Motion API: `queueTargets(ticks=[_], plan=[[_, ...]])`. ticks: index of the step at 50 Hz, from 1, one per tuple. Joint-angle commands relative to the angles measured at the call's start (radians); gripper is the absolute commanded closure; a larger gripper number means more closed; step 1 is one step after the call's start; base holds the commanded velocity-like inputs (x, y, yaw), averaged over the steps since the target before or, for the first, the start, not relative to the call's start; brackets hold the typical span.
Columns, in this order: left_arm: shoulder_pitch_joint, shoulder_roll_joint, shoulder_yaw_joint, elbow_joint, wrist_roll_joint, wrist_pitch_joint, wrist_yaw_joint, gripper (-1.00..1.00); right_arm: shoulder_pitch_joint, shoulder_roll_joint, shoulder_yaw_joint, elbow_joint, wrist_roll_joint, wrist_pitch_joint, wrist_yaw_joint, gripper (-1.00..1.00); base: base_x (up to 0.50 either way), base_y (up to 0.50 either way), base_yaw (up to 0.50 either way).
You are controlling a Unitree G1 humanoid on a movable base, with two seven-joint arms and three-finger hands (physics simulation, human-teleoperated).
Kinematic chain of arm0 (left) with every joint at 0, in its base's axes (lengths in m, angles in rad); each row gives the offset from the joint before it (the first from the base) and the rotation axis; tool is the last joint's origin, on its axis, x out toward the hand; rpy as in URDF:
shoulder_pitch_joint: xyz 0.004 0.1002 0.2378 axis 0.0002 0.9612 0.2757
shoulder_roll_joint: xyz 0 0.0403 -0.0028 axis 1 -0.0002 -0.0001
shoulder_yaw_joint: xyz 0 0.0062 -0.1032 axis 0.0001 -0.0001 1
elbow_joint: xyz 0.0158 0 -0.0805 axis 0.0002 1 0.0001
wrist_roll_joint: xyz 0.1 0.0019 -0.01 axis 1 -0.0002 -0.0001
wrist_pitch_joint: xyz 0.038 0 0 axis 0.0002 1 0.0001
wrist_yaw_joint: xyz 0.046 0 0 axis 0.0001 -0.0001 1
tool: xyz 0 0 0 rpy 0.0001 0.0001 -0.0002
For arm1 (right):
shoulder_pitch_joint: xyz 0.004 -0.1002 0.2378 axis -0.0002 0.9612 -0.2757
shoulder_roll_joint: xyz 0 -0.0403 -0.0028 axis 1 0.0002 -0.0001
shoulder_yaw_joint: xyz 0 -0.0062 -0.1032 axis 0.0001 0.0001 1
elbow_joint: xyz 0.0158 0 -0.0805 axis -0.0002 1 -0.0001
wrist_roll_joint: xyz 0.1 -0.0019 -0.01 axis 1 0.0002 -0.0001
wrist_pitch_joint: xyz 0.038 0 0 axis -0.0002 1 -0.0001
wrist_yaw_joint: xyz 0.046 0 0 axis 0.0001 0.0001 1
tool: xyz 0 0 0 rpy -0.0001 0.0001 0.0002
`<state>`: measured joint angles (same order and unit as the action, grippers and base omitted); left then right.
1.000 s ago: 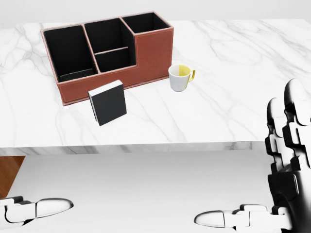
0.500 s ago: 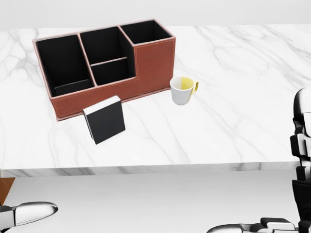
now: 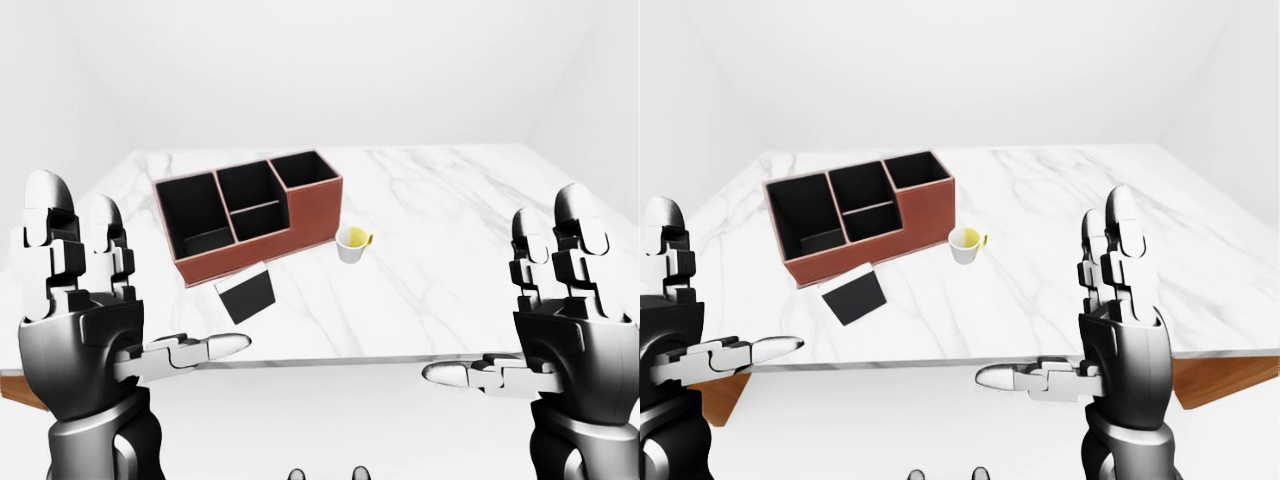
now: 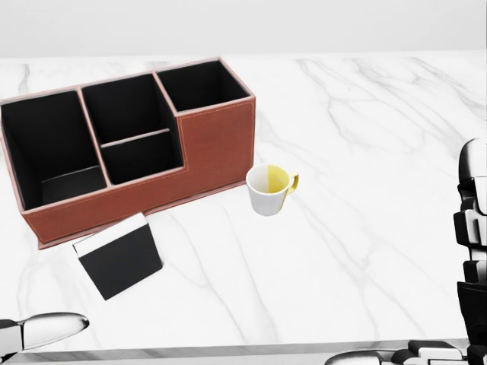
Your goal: Pick up the book and place it in the front compartment of the caddy.
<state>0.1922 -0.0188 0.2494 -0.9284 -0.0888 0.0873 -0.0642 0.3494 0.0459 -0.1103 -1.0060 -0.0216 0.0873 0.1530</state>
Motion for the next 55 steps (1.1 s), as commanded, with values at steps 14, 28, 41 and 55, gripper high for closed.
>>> queueTargets(ticks=[14, 28, 41, 55], plan=[[-0.039, 0.005, 0.008, 0.118, 0.013, 0.0, 0.012, -1.0, -0.02, -0.011, 0.031, 0.119, -0.057, 0.0, -0.003, -1.0, 0.49, -0.21, 0.0], [-0.034, 0.005, 0.004, 0.109, 0.014, 0.0, 0.014, -1.0, -0.017, -0.009, 0.032, 0.114, -0.055, 0.0, -0.002, -0.99, 0.5, 0.0, 0.0], [-0.036, 0.005, 0.007, 0.109, 0.013, 0.0, 0.014, -1.0, -0.018, -0.012, 0.045, 0.129, -0.068, 0.0, -0.007, -1.0, 0.5, 0.0, 0.0], [-0.034, 0.003, 0.004, 0.103, 0.016, 0.0, 0.012, -1.0, -0.013, -0.014, 0.049, 0.121, -0.07, 0.0, -0.011, -0.99, 0.5, 0.0, 0.0]])
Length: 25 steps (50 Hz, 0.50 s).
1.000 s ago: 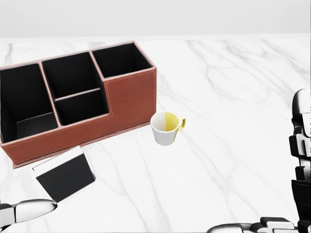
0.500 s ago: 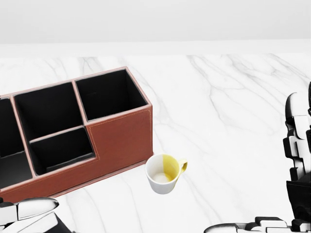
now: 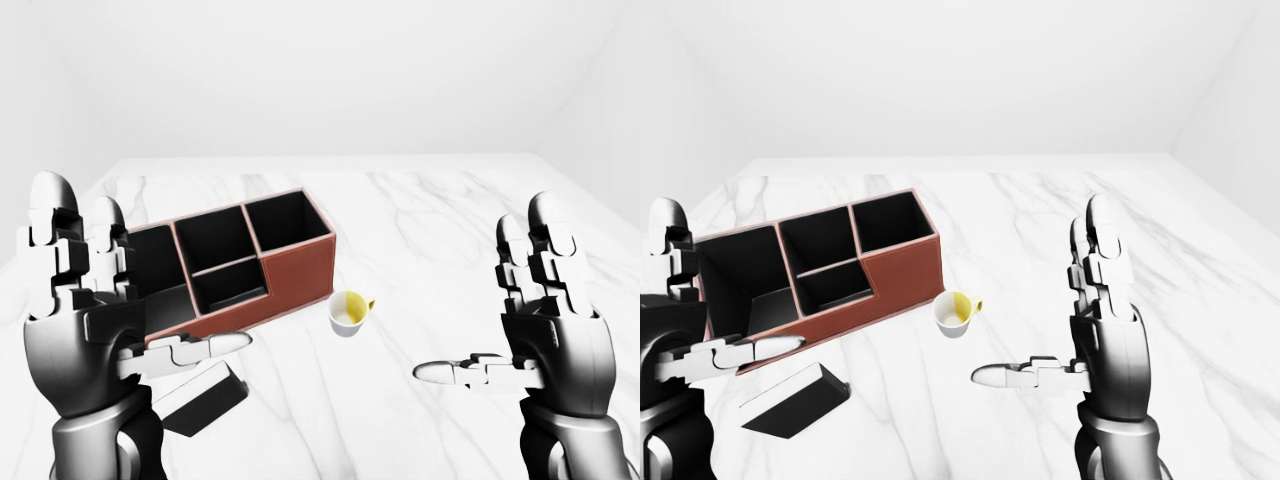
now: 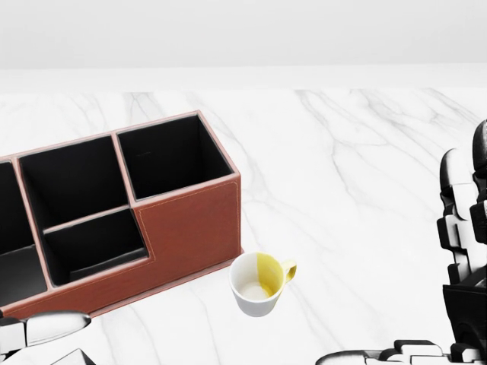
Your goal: Pick up the book and place it in the front compartment of the caddy.
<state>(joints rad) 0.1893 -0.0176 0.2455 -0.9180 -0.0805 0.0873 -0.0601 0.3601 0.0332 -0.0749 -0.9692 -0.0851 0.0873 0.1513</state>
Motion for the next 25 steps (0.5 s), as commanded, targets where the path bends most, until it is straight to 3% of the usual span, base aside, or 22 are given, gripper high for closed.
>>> queueTargets(ticks=[1, 9, 13, 17, 19, 20, 25], plan=[[-0.029, 0.002, 0.006, 0.097, 0.01, 0.0, 0.007, -1.0, -0.025, 0.001, 0.011, 0.082, 0.003, 0.0, -0.01, -0.99, 0.5, 0.0, 0.0], [-0.027, 0.011, 0.014, 0.086, 0.058, 0.0, 0.011, -1.0, -0.032, -0.003, 0.01, 0.107, 0.003, 0.0, -0.016, -1.0, 0.06, 0.0, 0.0], [-0.02, 0.025, 0.001, 0.099, 0.146, 0.0, -0.016, -1.0, -0.033, -0.001, 0.002, 0.1, 0.005, 0.0, -0.015, -1.0, 0.0, 0.0, 0.0], [0.013, 0.044, -0.014, 0.077, 0.252, 0.0, -0.084, -1.0, -0.035, 0.0, 0.0, 0.097, 0.005, 0.0, -0.015, -1.0, 0.0, 0.0, 0.0], [0.017, 0.03, -0.003, 0.065, 0.281, 0.0, -0.11, -1.0, -0.037, 0.001, -0.001, 0.094, 0.006, 0.0, -0.016, -1.0, 0.0, 0.0, 0.0], [0.029, 0.046, -0.006, 0.068, 0.34, 0.0, -0.119, -1.0, -0.04, 0.001, -0.004, 0.098, 0.006, 0.0, -0.018, -1.0, 0.0, 0.0, 0.0], [0.056, 0.022, 0.028, 0.042, 0.403, 0.0, -0.227, -1.0, -0.043, 0.003, -0.011, 0.096, 0.012, 0.0, -0.017, -1.0, 0.0, 0.0, 0.0]])
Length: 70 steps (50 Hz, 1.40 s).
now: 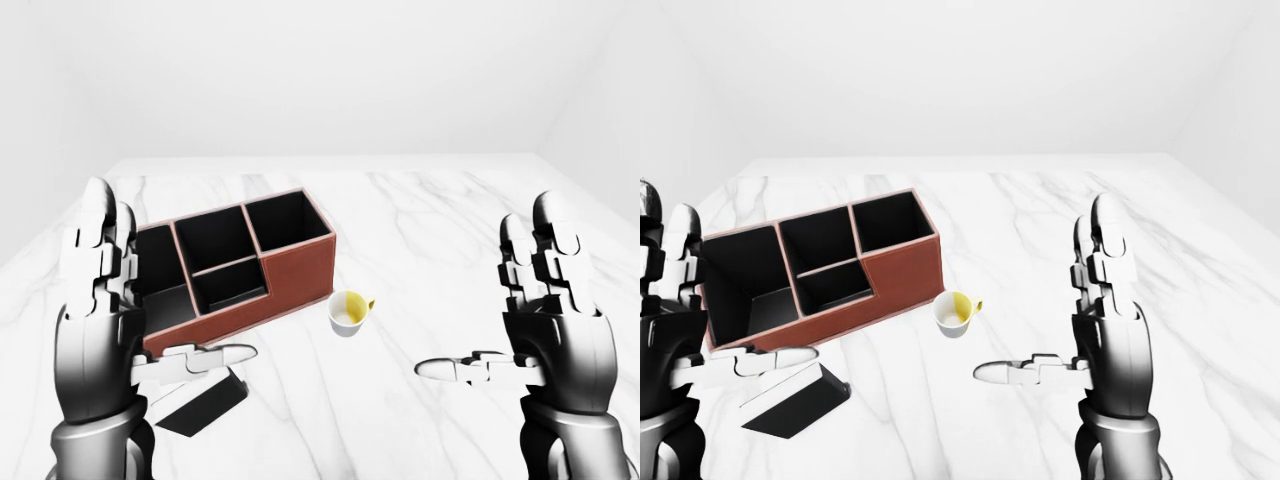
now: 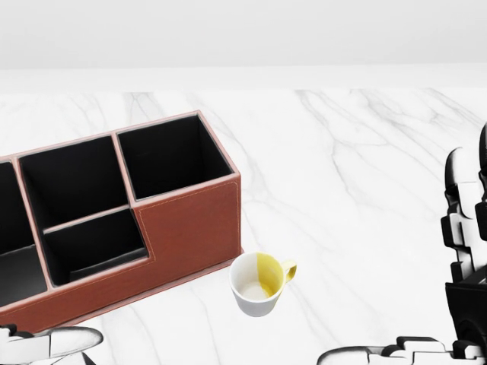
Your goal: Pick up the book and place it in the front compartment of the caddy.
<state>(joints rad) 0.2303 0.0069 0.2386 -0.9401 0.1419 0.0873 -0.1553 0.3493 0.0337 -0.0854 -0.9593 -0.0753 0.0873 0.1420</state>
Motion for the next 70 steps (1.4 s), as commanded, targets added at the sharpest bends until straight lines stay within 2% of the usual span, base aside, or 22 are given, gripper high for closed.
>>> queueTargets(ticks=[1, 6, 8, 11, 14, 28, 42, 46, 53, 70], plan=[[0.026, -0.002, 0.038, 0.065, 0.19, 0.0, -0.164, -1.0, -0.034, 0.004, 0.001, 0.086, 0.003, 0.0, -0.009, -0.99, 0.0, 0.0, 0.0], [0.057, -0.015, 0.049, 0.101, 0.297, 0.0, -0.212, -1.0, -0.031, 0.003, 0.003, 0.08, 0.004, 0.0, -0.011, -1.0, 0.0, 0.0, 0.0], [0.05, -0.033, 0.066, 0.08, 0.314, 0.0, -0.233, -1.0, -0.035, 0.003, -0.002, 0.08, 0.008, 0.0, -0.011, -1.0, 0.0, 0.0, 0.0], [0.082, -0.044, 0.074, 0.065, 0.355, 0.0, -0.253, -1.0, -0.035, 0.004, -0.002, 0.08, 0.009, 0.0, -0.011, -0.99, 0.0, 0.0, 0.0], [0.099, -0.06, 0.084, 0.069, 0.385, 0.0, -0.284, -1.0, -0.033, 0.005, -0.002, 0.075, 0.008, 0.0, -0.012, -0.99, 0.0, 0.0, 0.0], [0.137, -0.11, 0.131, 0.108, 0.475, 0.0, -0.325, -1.0, -0.035, 0.005, -0.002, 0.077, 0.005, 0.0, -0.018, -1.0, 0.0, 0.0, 0.0], [0.138, -0.116, 0.175, 0.147, 0.513, 0.0, -0.33, -1.0, -0.041, 0.01, -0.015, 0.068, 0.015, 0.0, -0.025, -1.0, 0.0, 0.0, 0.0], [0.142, -0.117, 0.175, 0.18, 0.56, 0.0, -0.304, -1.0, -0.042, 0.009, -0.014, 0.065, 0.014, 0.0, -0.026, -1.0, 0.0, 0.0, 0.0], [0.137, -0.109, 0.183, 0.218, 0.569, 0.0, -0.297, -1.0, -0.042, 0.01, -0.016, 0.063, 0.016, 0.0, -0.027, -1.0, 0.0, 0.0, 0.0], [0.135, -0.081, 0.162, 0.34, 0.656, 0.0, -0.238, -1.0, -0.041, 0.003, 0.009, 0.069, 0.019, 0.0, -0.04, -1.0, 0.0, 0.0, 0.0]])
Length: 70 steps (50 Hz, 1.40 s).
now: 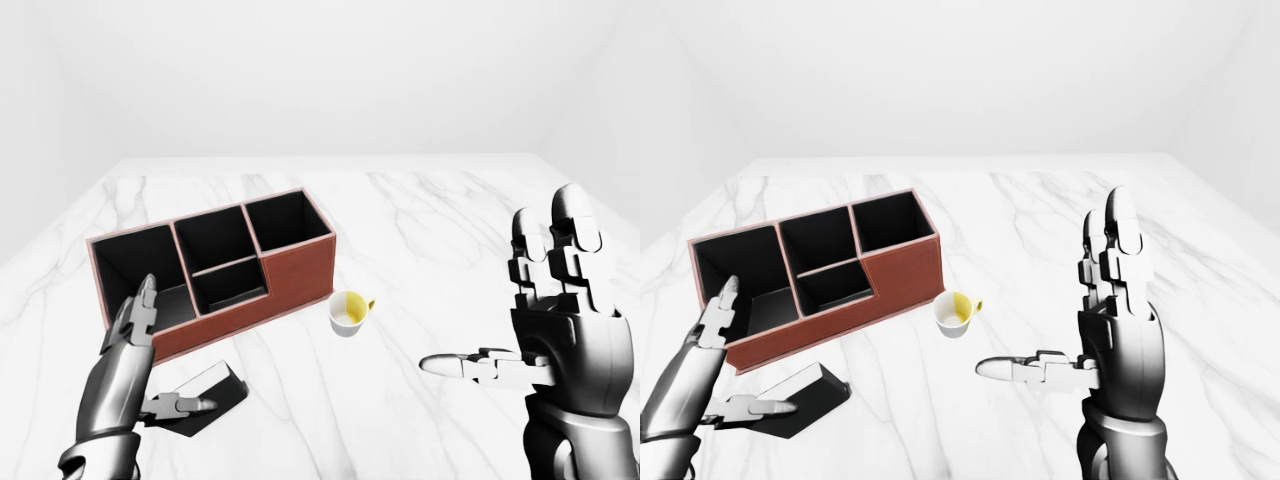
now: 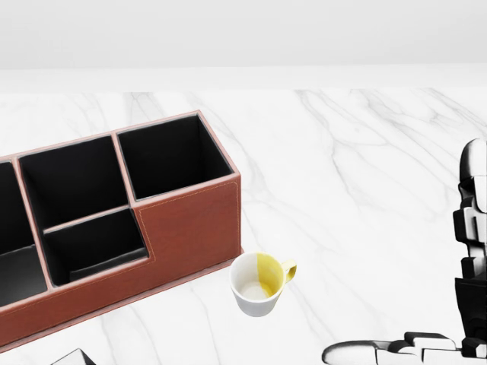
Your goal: Pick up the book and place it in the front compartment of the caddy.
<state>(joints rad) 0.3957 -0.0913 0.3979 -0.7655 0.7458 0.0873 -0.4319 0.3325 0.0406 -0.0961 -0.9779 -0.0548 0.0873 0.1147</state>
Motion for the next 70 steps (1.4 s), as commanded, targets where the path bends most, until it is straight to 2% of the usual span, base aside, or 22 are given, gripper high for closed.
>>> queueTargets(ticks=[1, 20, 26, 27, 31, 32, 35, 38, 49, 50, 51, 56, 61, 63, 66, 70], plan=[[-0.028, 0.018, 0.002, 0.168, 0.055, 0.0, 0.039, -1.0, -0.025, -0.004, 0.018, 0.09, -0.001, 0.0, -0.013, -1.0, 0.0, 0.0, 0.0], [-0.015, 0.019, 0.003, 0.193, 0.092, 0.0, 0.048, -1.0, -0.02, -0.003, 0.016, 0.087, -0.005, 0.0, -0.007, -1.0, 0.0, 0.0, 0.0], [-0.008, 0.022, -0.004, 0.225, 0.119, -0.022, 0.063, -1.0, -0.019, -0.003, 0.017, 0.091, -0.007, 0.0, -0.008, -1.0, 0.0, 0.0, 0.0], [-0.009, 0.02, -0.006, 0.218, 0.116, -0.018, 0.055, -1.0, -0.021, -0.003, 0.017, 0.096, -0.01, 0.0, -0.009, -1.0, 0.0, 0.0, 0.0], [-0.006, 0.021, -0.012, 0.23, 0.126, -0.025, 0.061, -1.0, -0.022, -0.004, 0.019, 0.095, -0.012, 0.0, -0.01, -0.99, 0.0, 0.0, 0.0], [-0.01, 0.02, -0.015, 0.237, 0.13, -0.015, 0.056, -1.0, -0.022, -0.004, 0.019, 0.095, -0.011, 0.0, -0.01, -0.99, 0.0, 0.0, 0.0], [-0.016, 0.032, -0.029, 0.266, 0.142, -0.018, 0.06, -1.0, -0.022, -0.004, 0.018, 0.096, -0.011, 0.0, -0.01, -0.99, 0.0, 0.0, 0.0], [-0.041, 0.052, -0.033, 0.28, 0.145, 0.0, 0.043, -1.0, -0.018, -0.004, 0.031, 0.1, -0.021, 0.0, -0.011, -0.99, 0.0, 0.0, 0.0], [-0.036, 0.085, -0.048, 0.313, 0.185, 0.0, -0.002, -1.0, -0.018, -0.013, 0.045, 0.114, -0.026, 0.0, -0.017, -1.0, 0.0, 0.0, 0.0], [-0.032, 0.086, -0.049, 0.315, 0.185, -0.009, -0.006, -1.0, -0.018, -0.012, 0.046, 0.11, -0.026, 0.0, -0.018, -1.0, 0.0, 0.0, 0.0], [-0.039, 0.086, -0.044, 0.315, 0.192, 0.0, -0.005, -1.0, -0.018, -0.012, 0.048, 0.108, -0.027, 0.0, -0.019, -0.99, 0.0, 0.0, 0.0], [-0.039, 0.083, -0.039, 0.311, 0.195, 0.0, -0.014, -1.0, -0.021, -0.013, 0.039, 0.114, -0.021, 0.0, -0.018, -1.0, 0.0, 0.0, 0.0], [-0.031, 0.081, -0.047, 0.324, 0.206, -0.016, -0.006, -1.0, -0.022, -0.01, 0.033, 0.109, -0.019, 0.0, -0.015, -0.99, 0.0, 0.0, 0.0], [-0.022, 0.089, -0.054, 0.35, 0.224, -0.039, 0.007, -1.0, -0.023, -0.01, 0.031, 0.106, -0.023, 0.0, -0.018, -1.0, 0.0, 0.0, 0.0], [-0.015, 0.086, -0.051, 0.364, 0.225, -0.051, 0.015, -1.0, -0.024, -0.009, 0.026, 0.108, -0.021, 0.0, -0.017, -1.0, 0.0, 0.0, 0.0], [-0.02, 0.087, -0.046, 0.362, 0.228, -0.049, 0.005, -1.0, -0.024, -0.007, 0.024, 0.106, -0.02, 0.0, -0.015, -1.0, 0.0, 0.0, 0.0]])
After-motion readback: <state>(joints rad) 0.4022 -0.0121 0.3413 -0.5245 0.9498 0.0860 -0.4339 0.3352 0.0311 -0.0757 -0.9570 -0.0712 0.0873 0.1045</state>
